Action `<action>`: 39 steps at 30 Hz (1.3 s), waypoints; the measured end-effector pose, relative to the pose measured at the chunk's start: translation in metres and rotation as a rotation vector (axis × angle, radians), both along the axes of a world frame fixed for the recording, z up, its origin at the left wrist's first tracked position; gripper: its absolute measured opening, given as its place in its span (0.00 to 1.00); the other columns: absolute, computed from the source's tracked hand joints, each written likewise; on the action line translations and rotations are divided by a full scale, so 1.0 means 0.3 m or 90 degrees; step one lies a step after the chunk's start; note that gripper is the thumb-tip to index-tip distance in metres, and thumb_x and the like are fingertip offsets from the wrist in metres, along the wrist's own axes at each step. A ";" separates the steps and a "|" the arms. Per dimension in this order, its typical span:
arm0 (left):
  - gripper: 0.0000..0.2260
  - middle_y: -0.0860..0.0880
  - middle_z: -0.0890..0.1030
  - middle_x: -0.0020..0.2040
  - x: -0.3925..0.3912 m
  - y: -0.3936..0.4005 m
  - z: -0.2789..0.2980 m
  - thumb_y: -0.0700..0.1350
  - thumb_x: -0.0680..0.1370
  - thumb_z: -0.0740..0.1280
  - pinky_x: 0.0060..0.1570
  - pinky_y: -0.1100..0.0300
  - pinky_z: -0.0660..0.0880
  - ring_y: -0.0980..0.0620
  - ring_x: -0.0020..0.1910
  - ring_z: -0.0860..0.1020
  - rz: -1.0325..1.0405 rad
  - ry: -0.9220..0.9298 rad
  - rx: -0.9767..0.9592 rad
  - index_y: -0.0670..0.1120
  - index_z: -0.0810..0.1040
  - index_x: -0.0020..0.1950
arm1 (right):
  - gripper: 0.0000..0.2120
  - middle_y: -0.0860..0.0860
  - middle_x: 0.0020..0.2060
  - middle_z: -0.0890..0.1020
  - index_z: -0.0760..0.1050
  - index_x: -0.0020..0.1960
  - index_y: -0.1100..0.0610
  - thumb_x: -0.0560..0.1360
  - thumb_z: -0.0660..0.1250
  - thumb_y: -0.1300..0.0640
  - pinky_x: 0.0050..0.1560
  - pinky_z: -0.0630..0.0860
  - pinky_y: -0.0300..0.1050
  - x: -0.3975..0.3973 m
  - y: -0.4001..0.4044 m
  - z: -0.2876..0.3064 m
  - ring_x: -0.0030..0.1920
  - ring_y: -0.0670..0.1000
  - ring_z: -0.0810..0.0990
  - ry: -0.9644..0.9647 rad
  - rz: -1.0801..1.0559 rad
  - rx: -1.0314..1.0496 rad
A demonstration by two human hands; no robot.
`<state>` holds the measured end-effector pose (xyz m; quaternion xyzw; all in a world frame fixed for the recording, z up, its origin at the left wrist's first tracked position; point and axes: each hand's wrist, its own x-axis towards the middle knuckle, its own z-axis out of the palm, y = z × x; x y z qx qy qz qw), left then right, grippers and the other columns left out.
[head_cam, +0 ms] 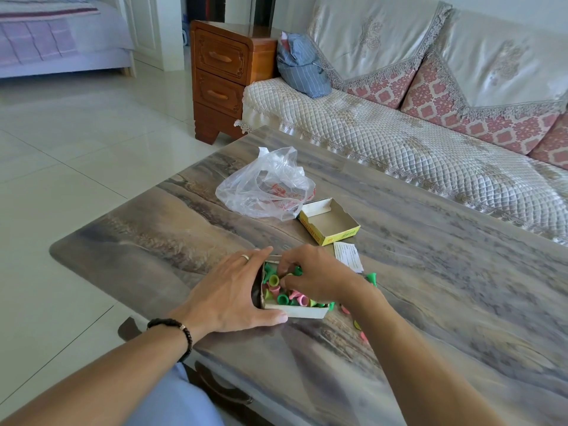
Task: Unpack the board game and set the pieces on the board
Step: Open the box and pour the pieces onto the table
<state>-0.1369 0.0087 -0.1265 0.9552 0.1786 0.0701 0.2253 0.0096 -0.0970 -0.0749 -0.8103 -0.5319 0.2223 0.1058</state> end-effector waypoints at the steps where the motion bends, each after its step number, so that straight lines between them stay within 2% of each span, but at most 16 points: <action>1: 0.51 0.51 0.64 0.75 0.000 0.001 0.000 0.75 0.62 0.66 0.70 0.56 0.61 0.53 0.73 0.60 0.000 0.000 0.001 0.55 0.50 0.78 | 0.04 0.45 0.43 0.80 0.78 0.45 0.50 0.74 0.66 0.58 0.33 0.70 0.34 0.001 0.000 -0.001 0.38 0.43 0.79 0.006 -0.010 0.012; 5: 0.51 0.51 0.62 0.75 -0.001 0.001 -0.004 0.76 0.62 0.66 0.70 0.57 0.60 0.53 0.74 0.59 0.000 0.007 -0.001 0.55 0.50 0.78 | 0.05 0.44 0.38 0.82 0.81 0.43 0.52 0.73 0.68 0.61 0.33 0.73 0.35 0.012 -0.012 0.009 0.35 0.42 0.78 0.038 -0.057 0.064; 8: 0.52 0.51 0.62 0.75 -0.001 0.002 -0.006 0.76 0.62 0.66 0.70 0.57 0.60 0.53 0.73 0.60 0.000 0.004 -0.001 0.55 0.50 0.78 | 0.05 0.46 0.34 0.82 0.80 0.40 0.53 0.72 0.69 0.62 0.39 0.79 0.40 0.040 -0.045 0.034 0.35 0.45 0.80 0.068 -0.108 0.121; 12: 0.52 0.52 0.63 0.75 0.000 0.002 -0.010 0.76 0.62 0.66 0.68 0.58 0.62 0.53 0.72 0.62 0.000 -0.008 0.010 0.55 0.50 0.77 | 0.04 0.49 0.31 0.82 0.80 0.40 0.56 0.73 0.70 0.61 0.34 0.78 0.38 0.114 -0.136 0.067 0.31 0.46 0.82 0.103 -0.203 0.188; 16: 0.51 0.51 0.63 0.74 -0.001 0.002 -0.012 0.76 0.63 0.65 0.67 0.58 0.62 0.53 0.71 0.62 -0.010 -0.010 0.025 0.56 0.49 0.77 | 0.04 0.49 0.35 0.83 0.80 0.40 0.54 0.73 0.70 0.60 0.35 0.78 0.41 0.161 -0.213 0.030 0.32 0.46 0.82 0.046 -0.262 0.137; 18: 0.51 0.51 0.63 0.74 -0.003 0.003 -0.014 0.76 0.63 0.65 0.67 0.58 0.62 0.53 0.71 0.62 -0.012 -0.013 0.022 0.55 0.50 0.77 | 0.04 0.47 0.39 0.83 0.81 0.42 0.51 0.73 0.70 0.58 0.38 0.79 0.42 0.164 -0.225 -0.004 0.37 0.48 0.82 -0.006 -0.248 0.087; 22: 0.51 0.52 0.62 0.75 0.000 0.006 -0.019 0.77 0.62 0.64 0.68 0.58 0.62 0.54 0.71 0.62 -0.015 -0.007 0.016 0.55 0.49 0.77 | 0.06 0.46 0.48 0.82 0.81 0.49 0.49 0.74 0.67 0.55 0.37 0.70 0.33 0.159 -0.231 -0.010 0.44 0.44 0.78 -0.060 -0.215 0.052; 26: 0.51 0.52 0.62 0.75 0.000 0.005 -0.020 0.77 0.62 0.64 0.68 0.58 0.62 0.54 0.71 0.61 -0.016 -0.002 0.017 0.55 0.49 0.77 | 0.09 0.47 0.50 0.81 0.79 0.54 0.49 0.75 0.66 0.51 0.44 0.72 0.39 0.130 -0.215 0.024 0.47 0.45 0.77 -0.143 -0.186 0.093; 28: 0.51 0.52 0.62 0.75 0.001 0.004 -0.018 0.77 0.62 0.64 0.68 0.57 0.62 0.53 0.72 0.61 -0.014 0.001 0.016 0.55 0.49 0.77 | 0.11 0.47 0.51 0.80 0.78 0.56 0.49 0.74 0.66 0.50 0.45 0.74 0.40 0.094 -0.193 0.045 0.48 0.46 0.77 -0.140 -0.139 0.106; 31: 0.51 0.51 0.62 0.75 0.000 0.002 -0.016 0.76 0.62 0.64 0.69 0.56 0.61 0.53 0.72 0.61 -0.009 0.001 0.021 0.56 0.50 0.77 | 0.13 0.46 0.50 0.80 0.78 0.58 0.51 0.75 0.67 0.50 0.42 0.73 0.33 0.028 -0.139 0.068 0.45 0.44 0.77 -0.075 -0.038 0.086; 34: 0.51 0.51 0.62 0.75 0.000 0.001 -0.013 0.76 0.63 0.65 0.70 0.57 0.59 0.53 0.73 0.60 -0.007 0.001 0.029 0.56 0.50 0.77 | 0.13 0.48 0.51 0.81 0.77 0.57 0.50 0.73 0.67 0.52 0.46 0.75 0.40 -0.009 -0.079 0.051 0.46 0.46 0.77 -0.113 0.036 0.014; 36: 0.51 0.51 0.61 0.75 0.001 0.002 -0.013 0.76 0.63 0.65 0.71 0.57 0.58 0.54 0.73 0.59 -0.007 0.001 0.033 0.55 0.49 0.78 | 0.15 0.48 0.51 0.80 0.76 0.57 0.48 0.71 0.68 0.49 0.49 0.76 0.46 -0.017 -0.050 0.039 0.49 0.50 0.77 -0.168 0.059 -0.047; 39: 0.51 0.51 0.61 0.76 0.002 0.004 -0.017 0.76 0.63 0.65 0.71 0.57 0.57 0.54 0.74 0.59 -0.008 -0.006 0.027 0.55 0.50 0.78 | 0.17 0.49 0.51 0.79 0.76 0.58 0.50 0.70 0.70 0.48 0.47 0.75 0.46 -0.017 -0.024 0.040 0.49 0.52 0.76 -0.198 0.081 -0.089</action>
